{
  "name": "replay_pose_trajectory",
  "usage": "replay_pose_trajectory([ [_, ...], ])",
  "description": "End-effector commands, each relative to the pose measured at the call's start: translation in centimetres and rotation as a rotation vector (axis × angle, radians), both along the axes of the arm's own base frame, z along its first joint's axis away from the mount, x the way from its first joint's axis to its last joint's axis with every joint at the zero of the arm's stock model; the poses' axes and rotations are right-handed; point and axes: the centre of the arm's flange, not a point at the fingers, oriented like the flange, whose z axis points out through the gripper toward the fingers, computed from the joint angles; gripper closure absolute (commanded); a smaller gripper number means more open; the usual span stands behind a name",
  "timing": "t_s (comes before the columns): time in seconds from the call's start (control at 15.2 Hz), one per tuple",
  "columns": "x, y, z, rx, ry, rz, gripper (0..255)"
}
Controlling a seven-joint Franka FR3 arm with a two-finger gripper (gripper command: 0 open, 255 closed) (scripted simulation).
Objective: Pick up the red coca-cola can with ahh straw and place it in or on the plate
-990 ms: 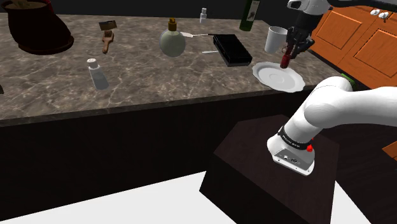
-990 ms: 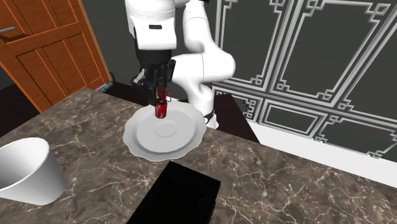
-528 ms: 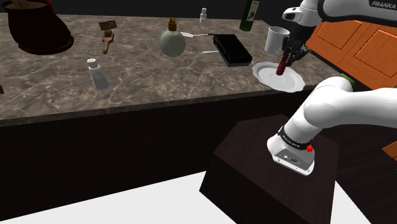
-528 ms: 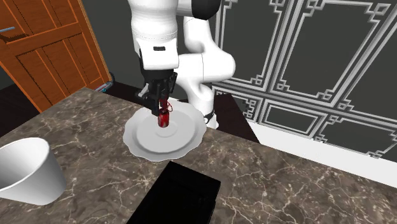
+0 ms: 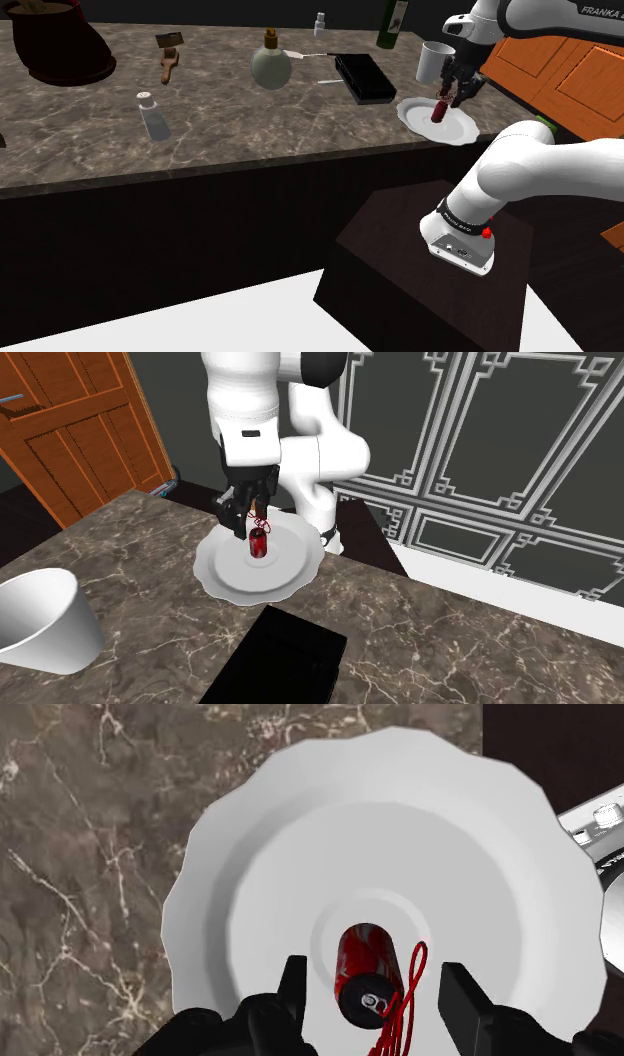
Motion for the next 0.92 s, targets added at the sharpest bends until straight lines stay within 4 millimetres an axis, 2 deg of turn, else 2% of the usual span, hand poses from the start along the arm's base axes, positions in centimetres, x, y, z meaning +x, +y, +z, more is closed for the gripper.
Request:
replay_pose_trajectory([
  [0.0,0.0,0.0,0.0,0.000,0.000,0.000,0],
  [0.26,0.0,0.0,0.0,0.000,0.000,0.000,0],
  [0.53,0.2,0.5,5.0,0.000,0.000,0.000,0],
  [0.86,0.2,0.5,5.0,0.000,0.000,0.000,0],
])
